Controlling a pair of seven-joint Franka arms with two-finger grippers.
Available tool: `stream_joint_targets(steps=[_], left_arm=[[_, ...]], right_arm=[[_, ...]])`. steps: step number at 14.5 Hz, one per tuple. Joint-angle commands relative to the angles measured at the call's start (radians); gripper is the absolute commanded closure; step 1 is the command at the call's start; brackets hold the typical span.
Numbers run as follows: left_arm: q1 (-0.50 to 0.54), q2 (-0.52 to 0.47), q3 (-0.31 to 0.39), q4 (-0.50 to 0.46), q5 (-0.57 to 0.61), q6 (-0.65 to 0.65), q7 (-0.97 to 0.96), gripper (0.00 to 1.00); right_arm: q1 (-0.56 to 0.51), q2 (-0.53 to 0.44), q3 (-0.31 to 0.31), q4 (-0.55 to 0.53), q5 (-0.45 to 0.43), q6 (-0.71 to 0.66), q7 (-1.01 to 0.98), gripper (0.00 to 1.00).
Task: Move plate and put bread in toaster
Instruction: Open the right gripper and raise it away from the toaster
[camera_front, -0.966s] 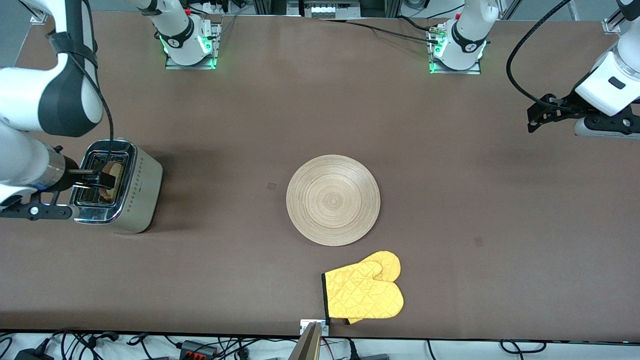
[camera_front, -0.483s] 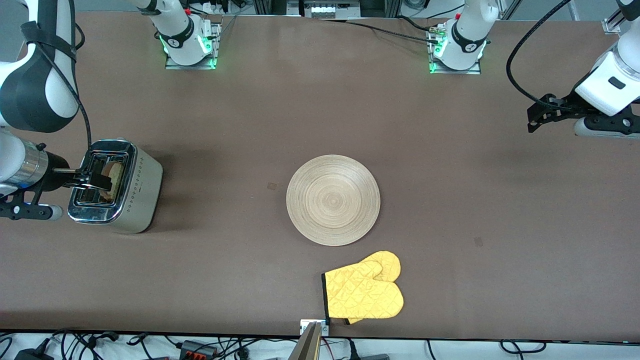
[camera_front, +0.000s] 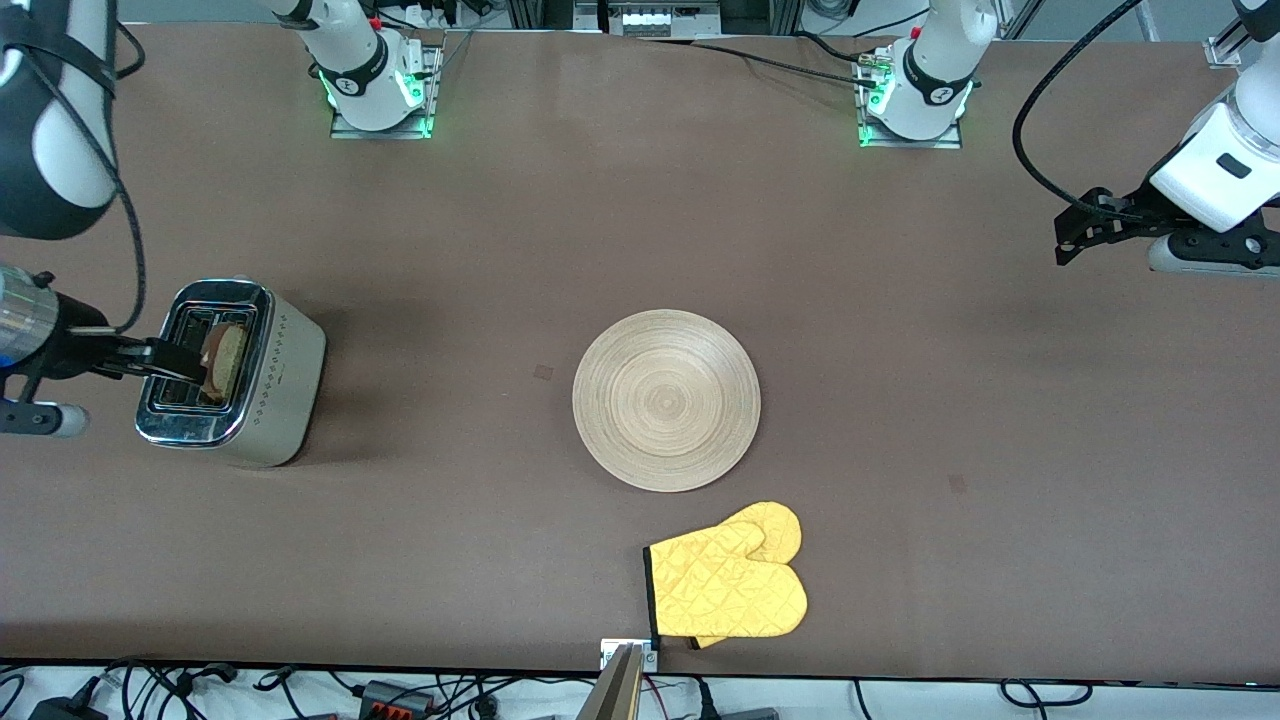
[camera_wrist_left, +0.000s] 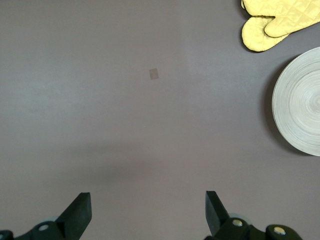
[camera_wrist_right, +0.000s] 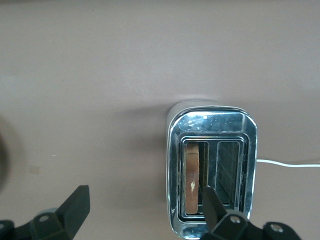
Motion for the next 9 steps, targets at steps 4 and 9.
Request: stream_joint_targets(steps=[4,9], left_arm=[[0.002,0.008,-0.002,0.027,-0.009,-0.022,0.009,0.00],[0.001,0.008,-0.002,0.027,-0.005,-0.023,0.009,0.00]], right_arm=[[-0.103,-0.069,0.090,-0.046,-0.073,0.003,-0.016,0.00],[-0.100,-0.129,0.104,-0.131,-0.098,0.013,-0.017,0.00]])
